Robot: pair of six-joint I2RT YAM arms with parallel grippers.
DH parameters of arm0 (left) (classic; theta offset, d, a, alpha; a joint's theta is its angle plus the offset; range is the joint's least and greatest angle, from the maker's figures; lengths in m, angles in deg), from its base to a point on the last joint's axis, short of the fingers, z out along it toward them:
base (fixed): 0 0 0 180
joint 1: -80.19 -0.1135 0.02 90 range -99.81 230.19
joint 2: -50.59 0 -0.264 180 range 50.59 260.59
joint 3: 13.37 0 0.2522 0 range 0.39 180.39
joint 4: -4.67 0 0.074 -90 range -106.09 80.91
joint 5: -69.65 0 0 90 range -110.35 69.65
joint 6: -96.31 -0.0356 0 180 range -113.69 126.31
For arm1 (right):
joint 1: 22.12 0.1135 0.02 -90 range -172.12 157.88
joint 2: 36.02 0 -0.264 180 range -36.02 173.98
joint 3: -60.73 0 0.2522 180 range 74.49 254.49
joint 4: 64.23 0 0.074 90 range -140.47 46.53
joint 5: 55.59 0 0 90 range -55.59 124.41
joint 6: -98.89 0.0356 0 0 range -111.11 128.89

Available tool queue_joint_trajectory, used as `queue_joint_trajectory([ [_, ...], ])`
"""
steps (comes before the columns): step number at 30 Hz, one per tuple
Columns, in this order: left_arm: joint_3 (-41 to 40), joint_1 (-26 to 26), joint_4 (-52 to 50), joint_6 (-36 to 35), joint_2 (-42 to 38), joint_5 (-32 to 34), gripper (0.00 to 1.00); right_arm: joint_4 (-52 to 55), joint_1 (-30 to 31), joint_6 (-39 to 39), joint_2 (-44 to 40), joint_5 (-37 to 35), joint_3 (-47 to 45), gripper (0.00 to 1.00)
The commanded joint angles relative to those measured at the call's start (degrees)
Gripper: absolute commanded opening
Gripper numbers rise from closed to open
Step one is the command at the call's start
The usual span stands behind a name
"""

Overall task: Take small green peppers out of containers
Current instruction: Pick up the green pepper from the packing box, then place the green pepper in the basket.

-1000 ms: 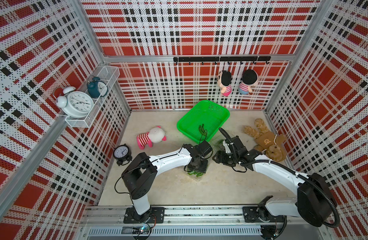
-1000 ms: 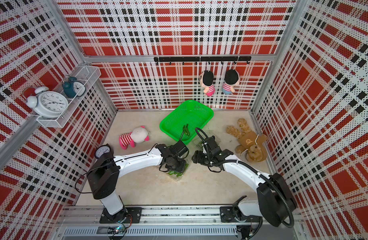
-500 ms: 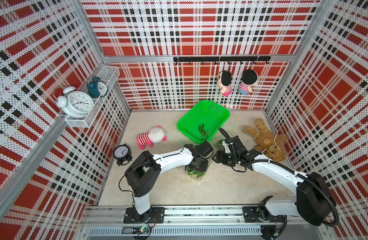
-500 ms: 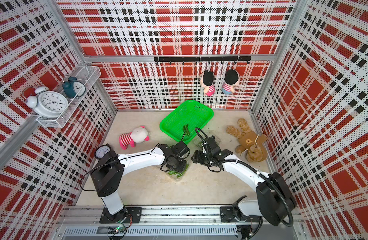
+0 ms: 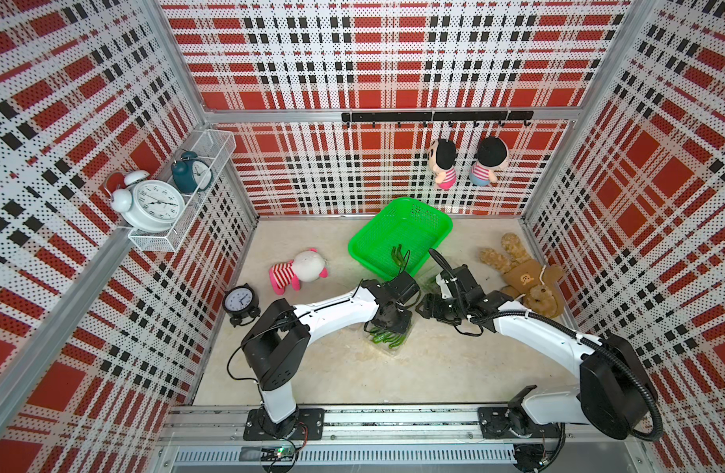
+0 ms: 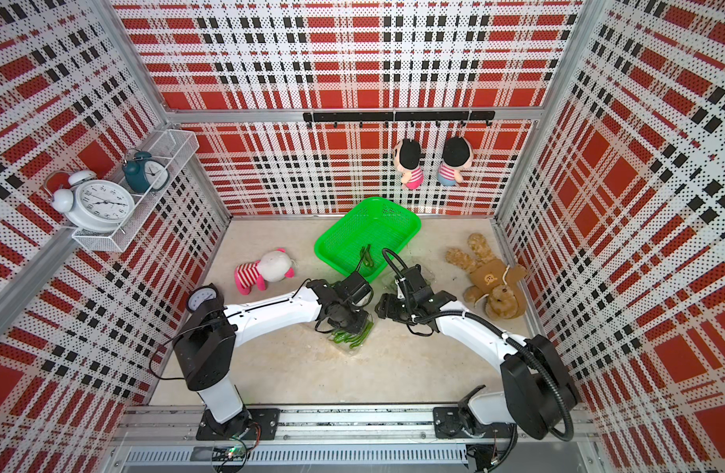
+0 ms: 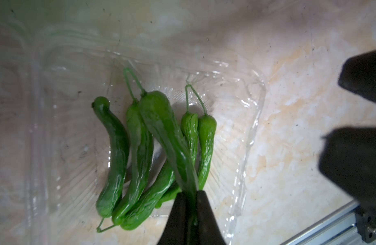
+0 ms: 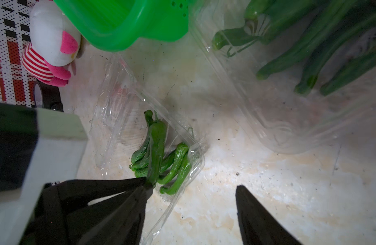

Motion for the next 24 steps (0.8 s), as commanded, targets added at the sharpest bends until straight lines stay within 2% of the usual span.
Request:
queue_joint_trajectory([
  [1, 2.64, -1.71, -3.46, -2.18, -3.78, 0.4, 0.0, -0.38, 0.23, -0.27, 0.61, -0.1, 1.36, 0.7],
  [10, 6.05, -5.97, -6.31, -4.86, -10.45, 0.43, 0.0, -0.83, 0.23, -1.23, 3.22, 0.59, 3.39, 0.7],
  [15, 8.94, -8.18, -5.22, -9.3, -12.44, 0.99, 0.0, -0.91, 0.21, -1.8, 4.97, 0.78, 5.2, 0.7],
  [24, 17.71, -13.25, 0.25, -13.42, -9.77, 2.57, 0.0, -0.9, 0.27, -2.25, 7.46, 1.05, 7.49, 0.7],
])
